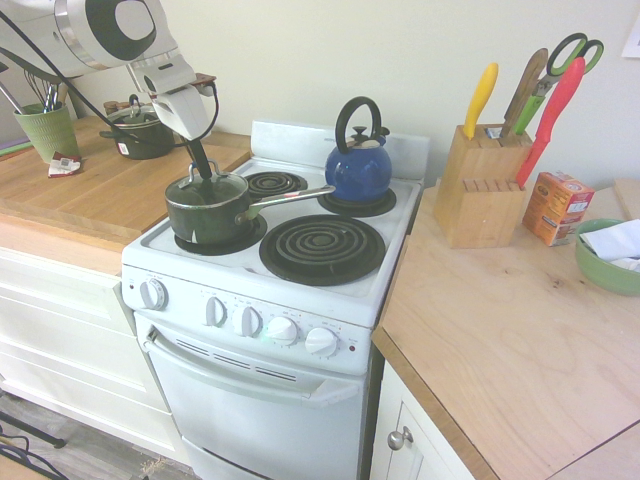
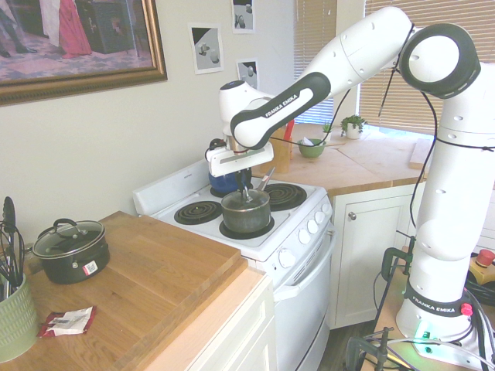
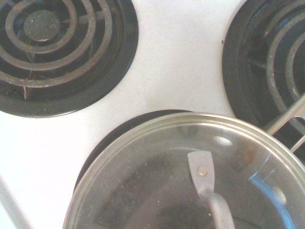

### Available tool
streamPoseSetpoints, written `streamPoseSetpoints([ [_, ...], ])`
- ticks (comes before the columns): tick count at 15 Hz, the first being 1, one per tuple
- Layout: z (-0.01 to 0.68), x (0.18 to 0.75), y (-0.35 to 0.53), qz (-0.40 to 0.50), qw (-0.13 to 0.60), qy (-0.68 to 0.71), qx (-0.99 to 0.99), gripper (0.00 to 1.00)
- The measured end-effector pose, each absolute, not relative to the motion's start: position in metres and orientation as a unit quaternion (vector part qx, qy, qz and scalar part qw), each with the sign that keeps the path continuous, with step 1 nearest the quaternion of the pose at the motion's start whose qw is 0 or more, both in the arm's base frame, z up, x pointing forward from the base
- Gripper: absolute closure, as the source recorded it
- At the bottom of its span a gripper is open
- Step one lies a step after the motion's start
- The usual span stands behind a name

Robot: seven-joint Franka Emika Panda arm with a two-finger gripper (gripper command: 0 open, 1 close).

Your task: Cover the lid of the pot

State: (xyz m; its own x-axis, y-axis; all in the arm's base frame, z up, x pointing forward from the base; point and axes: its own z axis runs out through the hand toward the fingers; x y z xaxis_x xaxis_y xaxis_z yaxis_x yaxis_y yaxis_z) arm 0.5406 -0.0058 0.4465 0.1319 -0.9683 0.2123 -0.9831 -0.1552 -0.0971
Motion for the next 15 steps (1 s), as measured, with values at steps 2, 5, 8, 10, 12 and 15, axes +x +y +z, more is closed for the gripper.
streamPoseSetpoints([
  [2, 0.447, 0.541, -0.006, 0.112, 0.034, -0.65, 0.751, 0.0],
  [5, 0.445, 0.543, -0.006, 0.11, 0.035, -0.65, 0.751, 0.0],
  [8, 0.446, 0.543, -0.006, 0.11, 0.035, -0.65, 0.751, 0.0],
  [10, 0.448, 0.544, -0.005, 0.111, 0.031, -0.651, 0.75, 0.0],
  [12, 0.46, 0.546, 0.001, 0.113, 0.019, -0.651, 0.75, 0.0],
  [15, 0.507, 0.538, 0.017, 0.125, -0.012, -0.64, 0.758, 0.0],
])
